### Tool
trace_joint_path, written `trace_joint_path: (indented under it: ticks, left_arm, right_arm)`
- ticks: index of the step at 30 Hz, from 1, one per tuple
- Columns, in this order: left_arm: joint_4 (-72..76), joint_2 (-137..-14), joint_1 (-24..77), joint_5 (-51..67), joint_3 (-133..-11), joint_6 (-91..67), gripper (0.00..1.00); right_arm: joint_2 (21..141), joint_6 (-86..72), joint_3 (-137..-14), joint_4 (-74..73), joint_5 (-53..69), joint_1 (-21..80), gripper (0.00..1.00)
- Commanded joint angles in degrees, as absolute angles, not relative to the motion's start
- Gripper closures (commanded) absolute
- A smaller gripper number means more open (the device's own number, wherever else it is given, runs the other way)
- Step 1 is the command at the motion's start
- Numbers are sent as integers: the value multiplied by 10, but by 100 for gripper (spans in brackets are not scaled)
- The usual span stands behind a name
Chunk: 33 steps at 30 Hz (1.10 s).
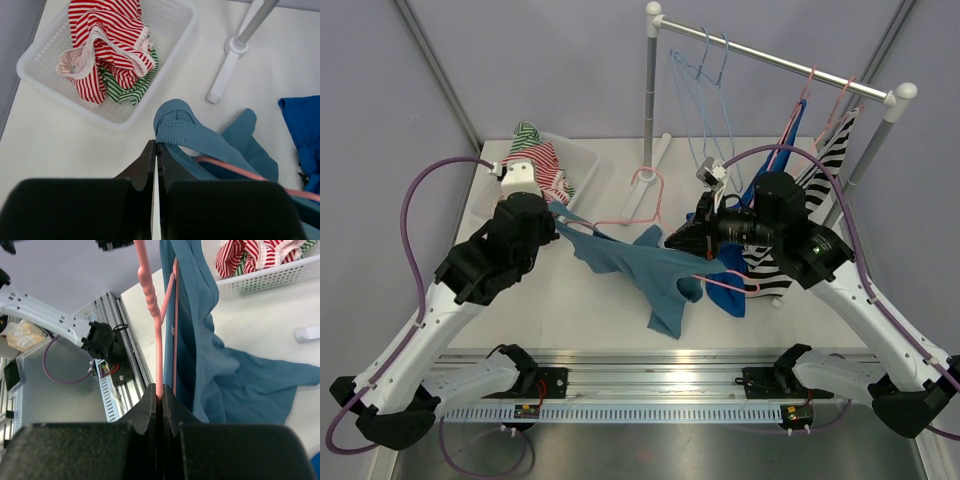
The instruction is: Remove the tank top from the hanger
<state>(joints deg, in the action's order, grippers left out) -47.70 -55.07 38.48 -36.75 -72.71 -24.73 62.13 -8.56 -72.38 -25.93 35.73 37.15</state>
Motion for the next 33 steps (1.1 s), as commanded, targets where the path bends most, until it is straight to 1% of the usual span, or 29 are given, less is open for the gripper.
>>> trace_joint_path:
  ticks: [1, 3, 5, 9, 10, 14, 15, 17, 18, 19, 21, 22, 25, 27, 28, 30, 32, 33]
  left_arm:
    - [-509, -541, 383, -439, -756, -265, 100]
    - [-521, -538, 383, -432, -763, -264, 100]
    - [-529, -529, 381, -427, -761, -262, 100]
    - [-525, -483, 374, -382, -733, -255, 100]
    - [-525, -475, 371, -365, -716, -253, 100]
    - [-535, -439, 363, -350, -683, -247, 100]
    - [-534, -428, 362, -347, -677, -244, 100]
    - [-527, -420, 361, -320, -658, -227, 100]
    - [-505, -407, 361, -298, -650, -217, 100]
    - [-493, -401, 361, -248, -641, -209, 100]
    - [-456, -387, 361, -184, -612, -179, 100]
    - [-447, -382, 361, -113, -602, -166, 100]
    - [-449, -409, 361, -54, -588, -142, 100]
    - [-449, -424, 362, -34, -577, -132, 100]
    - [-447, -428, 362, -25, -571, -131, 100]
    - [-434, -428, 362, -24, -548, -129, 100]
    - [-421, -423, 361, -42, -530, -129, 100]
    - [-420, -424, 361, -55, -524, -131, 100]
  right_arm:
    - [584, -49, -716, -252, 400, 377, 100]
    - [570, -52, -705, -237, 410, 377, 100]
    - [561, -62, -686, -188, 408, 377, 100]
    - [550, -154, -627, -19, 389, 378, 100]
    - [554, -169, -611, 57, 388, 377, 100]
    - [582, -218, -606, 161, 368, 377, 100]
    - [595, -228, -603, 209, 362, 377, 100]
    - [606, -262, -589, 269, 341, 379, 100]
    - [619, -275, -581, 340, 328, 382, 100]
    - [628, -286, -567, 378, 314, 388, 100]
    - [660, -307, -561, 477, 275, 400, 100]
    - [672, -306, -564, 504, 251, 406, 100]
    - [721, -289, -579, 604, 188, 438, 100]
    - [756, -258, -589, 672, 150, 463, 100]
    - [769, -249, -599, 692, 101, 469, 100]
    - [805, -221, -613, 741, 39, 485, 100]
    - [824, -197, -638, 757, -45, 490, 100]
    - [836, -191, -646, 754, -60, 491, 100]
